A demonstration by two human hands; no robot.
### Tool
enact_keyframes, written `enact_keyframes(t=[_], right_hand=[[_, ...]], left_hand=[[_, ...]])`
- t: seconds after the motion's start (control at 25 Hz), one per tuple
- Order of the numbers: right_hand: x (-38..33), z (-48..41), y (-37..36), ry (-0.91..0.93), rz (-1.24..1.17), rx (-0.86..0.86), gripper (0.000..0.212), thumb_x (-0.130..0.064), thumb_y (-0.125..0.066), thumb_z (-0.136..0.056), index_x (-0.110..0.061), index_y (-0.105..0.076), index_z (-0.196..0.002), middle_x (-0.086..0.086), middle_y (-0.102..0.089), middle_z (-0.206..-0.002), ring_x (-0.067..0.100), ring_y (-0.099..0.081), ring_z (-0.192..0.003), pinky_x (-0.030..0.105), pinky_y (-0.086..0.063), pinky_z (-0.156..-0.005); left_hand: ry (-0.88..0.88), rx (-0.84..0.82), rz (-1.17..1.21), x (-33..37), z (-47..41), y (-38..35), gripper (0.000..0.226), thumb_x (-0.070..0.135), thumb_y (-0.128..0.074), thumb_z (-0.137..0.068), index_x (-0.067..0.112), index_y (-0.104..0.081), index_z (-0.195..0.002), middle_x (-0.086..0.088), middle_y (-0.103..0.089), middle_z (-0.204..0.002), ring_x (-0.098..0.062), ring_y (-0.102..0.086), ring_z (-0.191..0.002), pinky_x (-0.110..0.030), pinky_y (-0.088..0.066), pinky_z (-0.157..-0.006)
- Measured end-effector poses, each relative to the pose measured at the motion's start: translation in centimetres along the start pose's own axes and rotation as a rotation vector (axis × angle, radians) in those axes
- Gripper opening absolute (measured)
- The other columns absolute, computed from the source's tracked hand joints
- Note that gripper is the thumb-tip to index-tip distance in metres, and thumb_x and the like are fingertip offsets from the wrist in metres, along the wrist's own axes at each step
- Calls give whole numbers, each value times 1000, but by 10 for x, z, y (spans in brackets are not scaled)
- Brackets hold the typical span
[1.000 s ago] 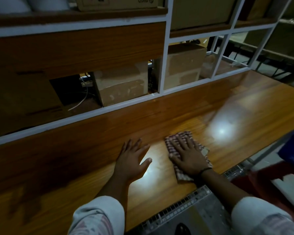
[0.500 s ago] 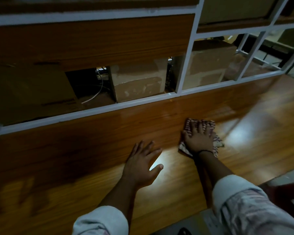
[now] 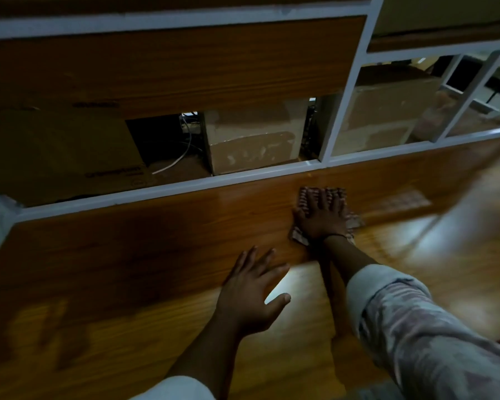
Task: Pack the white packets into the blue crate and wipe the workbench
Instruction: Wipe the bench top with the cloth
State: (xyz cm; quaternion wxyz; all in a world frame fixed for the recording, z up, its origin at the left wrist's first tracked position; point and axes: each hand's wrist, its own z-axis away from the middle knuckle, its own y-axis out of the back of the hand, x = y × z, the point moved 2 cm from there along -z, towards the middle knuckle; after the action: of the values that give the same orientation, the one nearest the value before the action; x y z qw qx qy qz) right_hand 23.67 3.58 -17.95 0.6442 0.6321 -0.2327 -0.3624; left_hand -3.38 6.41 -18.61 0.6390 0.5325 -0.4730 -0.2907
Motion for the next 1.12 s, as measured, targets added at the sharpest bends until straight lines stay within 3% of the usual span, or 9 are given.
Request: enact_keyframes(t=[0.16, 0.32, 0.36, 0.56, 0.64, 0.8, 0.88, 0.96, 1.12], right_hand=[[-32, -17, -9, 516, 68, -51, 87, -84, 7, -82, -42, 2, -158, -4, 4, -168, 29, 10, -154, 49, 10, -122], [-24, -58, -4, 3, -23, 5, 76, -74, -17, -93, -38, -1, -159, 0, 3, -168, 38, 6, -152, 56, 10, -118], [-30, -60, -5, -24, -19, 6, 77, -73, -18, -93, -37, -1, -159, 1, 3, -168, 39, 7, -152, 56, 11, -118], [-31, 13, -13, 541, 82, -46, 79, -80, -2, -89, -43, 1, -158, -7, 7, -167, 25, 13, -154, 50, 9, -123], [17, 46, -5, 407, 86, 8, 75, -78, -3, -90, -44, 2, -157, -10, 12, -166, 24, 14, -153, 48, 9, -123], [119, 115, 11, -199, -11, 21, 75, -76, -18, -94, -42, 2, -158, -3, 8, -168, 32, 8, -153, 55, 6, -122], [120, 158, 9, -249, -25, 14, 80, -80, -10, -88, -42, 4, -158, -1, 7, -168, 34, 8, -153, 57, 5, -121], [85, 200, -1, -157, -18, 16, 81, -80, -4, -86, -42, 6, -157, -2, 10, -167, 33, 12, -153, 56, 8, -122], [23, 266, -16, 291, 1, -70, 73, -79, -9, -92, -48, 9, -155, -8, 18, -165, 26, 24, -151, 52, 13, -121]], left_hand=[[-15, 14, -3, -1, -1, -1, 67, 79, -31, -94, 54, -20, -156, 22, 2, -169, -13, 20, -155, -44, 2, -127], [3, 16, 20, -2, -3, -2, 66, 80, -30, -93, 55, -23, -154, 25, 5, -168, -12, 20, -155, -43, 1, -127], [3, 11, 25, -2, -3, -3, 66, 80, -30, -93, 56, -23, -154, 25, 5, -168, -12, 19, -155, -43, 1, -127], [-8, 3, 13, -1, -1, -4, 67, 79, -31, -93, 56, -20, -155, 22, -2, -169, -12, 15, -156, -40, 4, -127], [-12, 7, 9, 1, -1, -3, 68, 80, -30, -92, 56, -20, -155, 22, -2, -169, -12, 14, -156, -38, 6, -126], [-11, -3, -2, 0, 0, -3, 70, 82, -25, -90, 56, -20, -155, 22, -1, -169, -16, 10, -157, -42, 2, -127], [-24, -12, -4, 1, 1, -1, 72, 83, -24, -88, 56, -21, -155, 21, -3, -168, -18, 5, -158, -43, 1, -127], [-30, -12, 5, 3, 5, 1, 73, 84, -23, -87, 55, -23, -155, 20, -4, -169, -19, 3, -158, -43, 2, -127], [-40, 2, -19, 8, 11, 2, 68, 78, -25, -94, 51, -22, -157, 16, -6, -170, -20, 3, -158, -44, 4, -126]])
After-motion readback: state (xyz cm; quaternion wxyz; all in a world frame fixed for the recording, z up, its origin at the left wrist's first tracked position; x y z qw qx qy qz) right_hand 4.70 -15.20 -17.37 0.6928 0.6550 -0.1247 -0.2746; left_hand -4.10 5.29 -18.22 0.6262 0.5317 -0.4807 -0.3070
